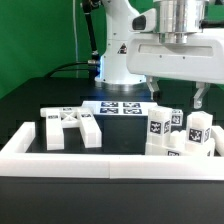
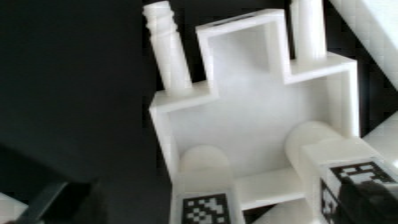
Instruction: Assemble chair
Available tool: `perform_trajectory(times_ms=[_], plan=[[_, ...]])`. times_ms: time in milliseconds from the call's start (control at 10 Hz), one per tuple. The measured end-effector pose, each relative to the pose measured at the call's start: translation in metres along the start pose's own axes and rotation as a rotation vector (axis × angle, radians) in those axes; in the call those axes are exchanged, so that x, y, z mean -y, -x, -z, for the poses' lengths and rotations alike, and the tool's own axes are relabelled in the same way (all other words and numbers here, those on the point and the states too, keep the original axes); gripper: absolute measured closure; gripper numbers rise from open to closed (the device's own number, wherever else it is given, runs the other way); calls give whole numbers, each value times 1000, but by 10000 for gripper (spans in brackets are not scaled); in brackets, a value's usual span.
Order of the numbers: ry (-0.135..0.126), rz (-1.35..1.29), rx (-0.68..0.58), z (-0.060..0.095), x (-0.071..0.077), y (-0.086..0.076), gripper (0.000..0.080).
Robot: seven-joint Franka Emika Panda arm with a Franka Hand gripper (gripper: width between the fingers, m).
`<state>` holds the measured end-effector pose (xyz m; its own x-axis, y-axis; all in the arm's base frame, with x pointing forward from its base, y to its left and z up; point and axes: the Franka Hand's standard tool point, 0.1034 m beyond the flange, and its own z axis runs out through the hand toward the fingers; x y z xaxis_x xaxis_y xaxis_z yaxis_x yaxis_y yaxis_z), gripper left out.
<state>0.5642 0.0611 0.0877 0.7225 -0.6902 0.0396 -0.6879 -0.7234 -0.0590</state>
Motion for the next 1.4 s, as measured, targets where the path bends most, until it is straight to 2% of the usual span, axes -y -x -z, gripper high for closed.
perform_trajectory(times_ms=[100, 300, 500, 800, 1300, 1400], plan=[[-1, -1, -14, -5, 1, 8, 150], [29, 23, -7, -22, -3, 21, 150], [43, 31, -9, -33, -6, 25, 150], [82, 36, 2, -53, -19, 28, 150], [86, 38, 3, -55, -21, 27, 150], [98, 68, -10, -64, -18, 35, 150]])
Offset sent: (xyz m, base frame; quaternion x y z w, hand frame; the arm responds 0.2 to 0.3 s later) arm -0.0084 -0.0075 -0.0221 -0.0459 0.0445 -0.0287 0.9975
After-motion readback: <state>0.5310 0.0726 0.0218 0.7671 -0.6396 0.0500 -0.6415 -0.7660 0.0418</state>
